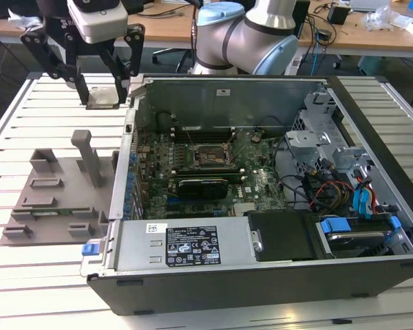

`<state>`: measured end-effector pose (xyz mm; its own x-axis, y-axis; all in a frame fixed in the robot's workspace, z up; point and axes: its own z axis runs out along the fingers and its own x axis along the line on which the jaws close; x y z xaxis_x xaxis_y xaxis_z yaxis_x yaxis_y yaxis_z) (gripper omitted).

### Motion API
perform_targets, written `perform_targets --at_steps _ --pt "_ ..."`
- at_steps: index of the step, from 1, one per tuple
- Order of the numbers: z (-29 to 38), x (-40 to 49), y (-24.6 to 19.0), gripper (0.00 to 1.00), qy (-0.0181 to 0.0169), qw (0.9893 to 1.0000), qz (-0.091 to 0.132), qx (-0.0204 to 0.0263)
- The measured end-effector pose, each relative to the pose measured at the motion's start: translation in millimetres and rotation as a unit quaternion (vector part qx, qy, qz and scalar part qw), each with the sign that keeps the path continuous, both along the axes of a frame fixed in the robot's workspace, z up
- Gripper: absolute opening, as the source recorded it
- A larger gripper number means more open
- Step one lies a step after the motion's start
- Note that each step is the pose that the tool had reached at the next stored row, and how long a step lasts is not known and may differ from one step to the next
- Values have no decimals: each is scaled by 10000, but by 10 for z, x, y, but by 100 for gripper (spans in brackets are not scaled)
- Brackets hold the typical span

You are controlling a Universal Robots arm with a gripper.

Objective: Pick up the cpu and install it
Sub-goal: 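Pick up the cpu and move it towards the insertion slot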

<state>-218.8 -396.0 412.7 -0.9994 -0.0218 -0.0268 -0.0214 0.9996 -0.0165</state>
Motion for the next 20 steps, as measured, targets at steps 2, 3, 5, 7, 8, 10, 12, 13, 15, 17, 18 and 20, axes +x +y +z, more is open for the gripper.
perform_targets --at_steps 2,3,5,7,8,10,12,13,15,17,18,20 --pt "-9 44 0 55 0 10000 0 0" --pt "-15 72 0 55 0 10000 0 0" --pt "-31 132 0 55 0 10000 0 0" --pt "-41 171 0 55 0 10000 0 0" --pt "-46 186 0 55 0 10000 0 0" --pt "-54 217 0 55 0 10000 0 0" --pt "-61 243 0 55 0 10000 0 0" --pt "-65 257 0 55 0 10000 0 0" --pt "-72 281 0 55 0 10000 0 0" --pt "-85 314 0 55 0 10000 0 -1" --pt "-91 333 1 55 0 10000 0 0" --pt "-100 365 3 55 0 10000 0 -1"
